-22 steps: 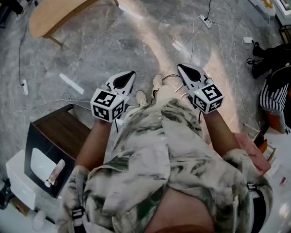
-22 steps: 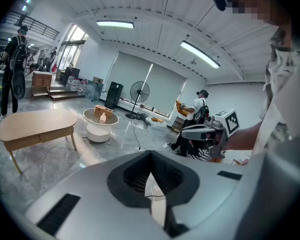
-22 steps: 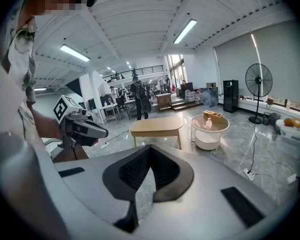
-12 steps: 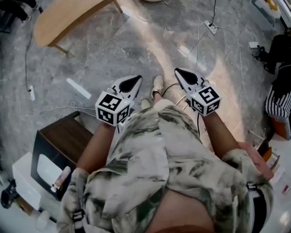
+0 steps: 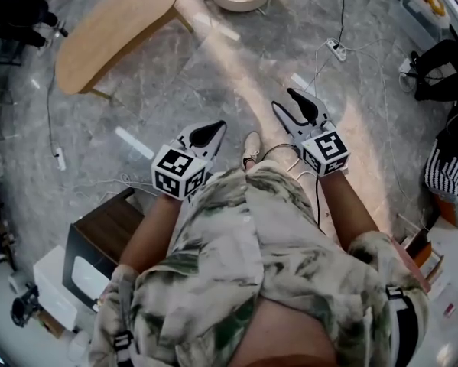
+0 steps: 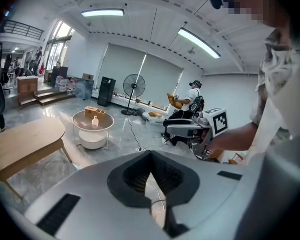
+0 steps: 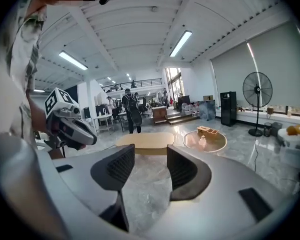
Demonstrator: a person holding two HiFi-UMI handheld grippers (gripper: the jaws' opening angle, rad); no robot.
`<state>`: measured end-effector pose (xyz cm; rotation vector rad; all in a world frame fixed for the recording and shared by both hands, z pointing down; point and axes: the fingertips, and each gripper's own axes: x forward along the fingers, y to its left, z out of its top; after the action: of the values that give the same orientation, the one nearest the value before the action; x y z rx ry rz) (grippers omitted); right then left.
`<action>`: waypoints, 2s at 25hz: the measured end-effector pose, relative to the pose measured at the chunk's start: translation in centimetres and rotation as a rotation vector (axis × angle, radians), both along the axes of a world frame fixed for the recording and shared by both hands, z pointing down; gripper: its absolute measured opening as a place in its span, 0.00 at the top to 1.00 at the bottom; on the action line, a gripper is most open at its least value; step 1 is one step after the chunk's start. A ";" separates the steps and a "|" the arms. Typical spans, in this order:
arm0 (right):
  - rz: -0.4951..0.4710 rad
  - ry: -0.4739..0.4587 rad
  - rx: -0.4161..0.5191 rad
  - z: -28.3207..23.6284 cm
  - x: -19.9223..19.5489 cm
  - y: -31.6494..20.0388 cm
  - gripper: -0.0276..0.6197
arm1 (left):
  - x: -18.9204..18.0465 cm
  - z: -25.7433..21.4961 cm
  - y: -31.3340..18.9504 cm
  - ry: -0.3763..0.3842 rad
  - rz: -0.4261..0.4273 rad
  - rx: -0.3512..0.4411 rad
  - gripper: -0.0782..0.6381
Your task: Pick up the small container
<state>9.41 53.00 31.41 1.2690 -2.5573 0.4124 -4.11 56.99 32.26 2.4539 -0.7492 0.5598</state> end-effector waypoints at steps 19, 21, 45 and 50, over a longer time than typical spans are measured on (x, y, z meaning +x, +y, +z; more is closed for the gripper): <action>0.074 0.030 -0.026 3.2 1.8 -15.3 0.56 | 2.3 1.4 -13.7 0.053 0.053 -0.002 0.86; 0.090 0.038 -0.034 3.3 0.8 -17.4 0.57 | 1.4 1.4 -16.3 0.066 0.072 0.000 0.86; 0.190 0.116 -0.047 2.8 -12.2 -40.1 0.61 | -11.0 0.5 -40.7 0.094 0.238 0.033 0.86; 0.184 0.129 -0.043 3.5 -11.7 -44.3 0.61 | -9.9 0.9 -43.7 0.094 0.251 0.031 0.86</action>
<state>-2.27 8.75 34.88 1.4705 -2.3228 0.4046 -14.05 13.26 33.15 2.6013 -0.4178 0.5222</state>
